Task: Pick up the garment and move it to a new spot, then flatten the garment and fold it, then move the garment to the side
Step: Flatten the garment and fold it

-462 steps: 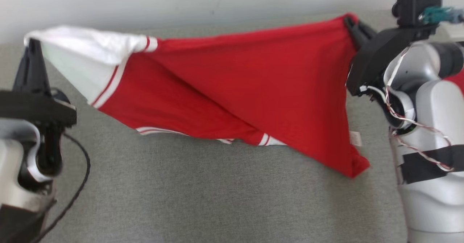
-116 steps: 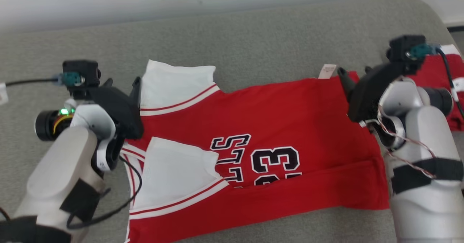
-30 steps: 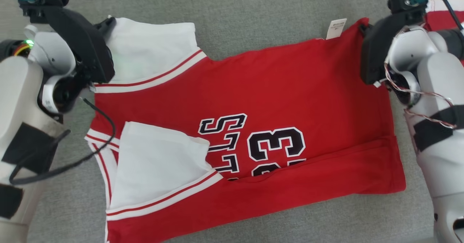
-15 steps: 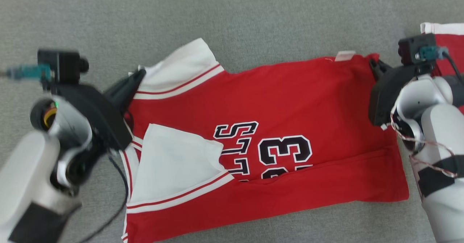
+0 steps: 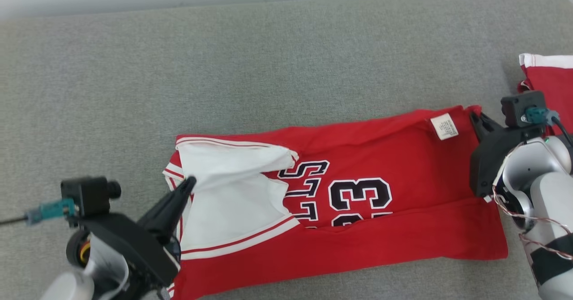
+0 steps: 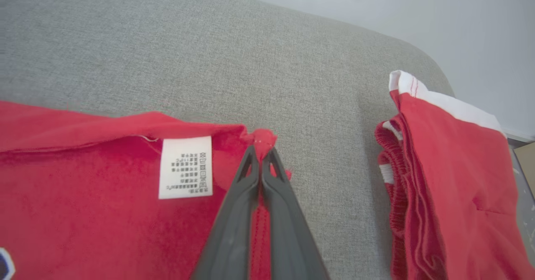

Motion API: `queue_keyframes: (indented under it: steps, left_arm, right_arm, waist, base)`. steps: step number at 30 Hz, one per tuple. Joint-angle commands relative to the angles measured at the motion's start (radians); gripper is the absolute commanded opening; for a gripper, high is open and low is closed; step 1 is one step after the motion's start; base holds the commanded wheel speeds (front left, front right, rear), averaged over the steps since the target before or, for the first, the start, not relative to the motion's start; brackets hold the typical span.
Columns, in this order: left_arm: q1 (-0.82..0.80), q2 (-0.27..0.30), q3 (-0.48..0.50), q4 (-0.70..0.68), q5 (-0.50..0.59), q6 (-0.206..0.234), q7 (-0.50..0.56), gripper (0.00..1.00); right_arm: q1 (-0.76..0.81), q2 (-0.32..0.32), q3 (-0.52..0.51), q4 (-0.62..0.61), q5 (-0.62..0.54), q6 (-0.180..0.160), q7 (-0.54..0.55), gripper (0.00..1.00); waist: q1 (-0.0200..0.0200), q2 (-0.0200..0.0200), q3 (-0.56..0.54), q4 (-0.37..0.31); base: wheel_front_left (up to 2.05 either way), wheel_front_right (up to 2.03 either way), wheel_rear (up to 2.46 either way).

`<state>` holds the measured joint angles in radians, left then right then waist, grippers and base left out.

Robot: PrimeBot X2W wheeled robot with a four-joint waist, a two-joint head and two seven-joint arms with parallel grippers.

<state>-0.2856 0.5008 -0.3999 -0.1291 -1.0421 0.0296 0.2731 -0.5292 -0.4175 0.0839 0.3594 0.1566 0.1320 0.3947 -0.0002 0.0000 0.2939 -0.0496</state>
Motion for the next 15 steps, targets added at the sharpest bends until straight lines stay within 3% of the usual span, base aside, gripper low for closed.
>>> queue_keyframes:
  steps: [1, 6, 15]
  left_arm:
    - [0.034, -0.004, 0.004, -0.014, -0.008, 0.009, -0.011, 0.0]
    - [0.094, -0.006, 0.006, -0.031, -0.021, 0.022, -0.025, 0.0]
    - [0.177, -0.031, -0.009, -0.038, -0.041, 0.037, -0.048, 0.0]
  right_arm:
    - [0.031, -0.009, -0.005, 0.002, 0.004, -0.003, -0.005, 0.0]
    - [0.079, -0.028, 0.006, -0.01, 0.016, -0.003, 0.017, 0.0]
    - [0.175, -0.12, 0.062, -0.108, 0.066, -0.003, 0.042, 0.0]
  waist:
    - [0.0002, 0.0, -0.012, 0.009]
    - [0.0002, 0.0, -0.028, 0.016]
    - [0.0002, 0.0, -0.071, 0.026]
  base:
    - [0.0, 0.0, 0.0]
    - [0.0, 0.0, 0.0]
    - [0.0, 0.0, 0.0]
